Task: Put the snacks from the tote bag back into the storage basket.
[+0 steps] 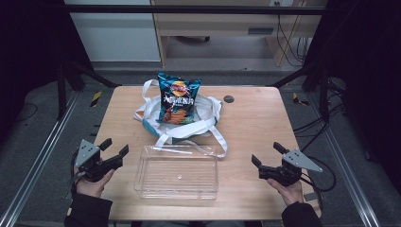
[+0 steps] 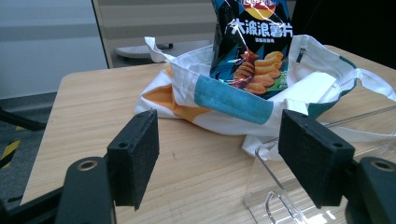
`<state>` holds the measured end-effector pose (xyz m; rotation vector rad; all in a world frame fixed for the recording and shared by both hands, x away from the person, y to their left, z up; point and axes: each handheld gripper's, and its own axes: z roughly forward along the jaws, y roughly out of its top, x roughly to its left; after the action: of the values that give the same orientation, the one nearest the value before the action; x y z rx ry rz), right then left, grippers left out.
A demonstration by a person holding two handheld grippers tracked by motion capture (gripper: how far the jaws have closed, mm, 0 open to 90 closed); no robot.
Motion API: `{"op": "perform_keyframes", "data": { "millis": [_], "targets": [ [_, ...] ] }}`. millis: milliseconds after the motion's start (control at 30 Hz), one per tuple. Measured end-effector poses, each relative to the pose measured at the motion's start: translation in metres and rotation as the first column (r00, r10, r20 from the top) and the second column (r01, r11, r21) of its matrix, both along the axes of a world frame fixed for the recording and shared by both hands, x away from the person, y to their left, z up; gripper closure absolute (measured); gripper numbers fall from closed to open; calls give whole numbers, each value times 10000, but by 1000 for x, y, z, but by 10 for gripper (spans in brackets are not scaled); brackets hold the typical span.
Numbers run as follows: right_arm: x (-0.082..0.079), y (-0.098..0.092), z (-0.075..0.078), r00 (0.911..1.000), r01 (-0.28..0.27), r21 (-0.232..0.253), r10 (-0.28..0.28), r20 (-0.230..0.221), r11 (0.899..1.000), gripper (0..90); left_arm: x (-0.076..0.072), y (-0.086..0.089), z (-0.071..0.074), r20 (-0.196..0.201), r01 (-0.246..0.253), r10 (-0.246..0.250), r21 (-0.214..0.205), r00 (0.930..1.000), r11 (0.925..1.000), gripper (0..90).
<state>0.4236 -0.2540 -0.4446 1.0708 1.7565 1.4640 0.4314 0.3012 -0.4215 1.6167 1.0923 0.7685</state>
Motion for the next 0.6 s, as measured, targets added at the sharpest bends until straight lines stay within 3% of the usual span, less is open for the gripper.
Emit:
{"op": "perform_keyframes", "data": {
  "millis": [600],
  "targets": [
    [-2, 0, 0, 9998, -18, -86, 16, -216, 10000, 45, 0, -9, 13, 72, 306, -304, -250, 9995, 9992, 288]
  ]
}}
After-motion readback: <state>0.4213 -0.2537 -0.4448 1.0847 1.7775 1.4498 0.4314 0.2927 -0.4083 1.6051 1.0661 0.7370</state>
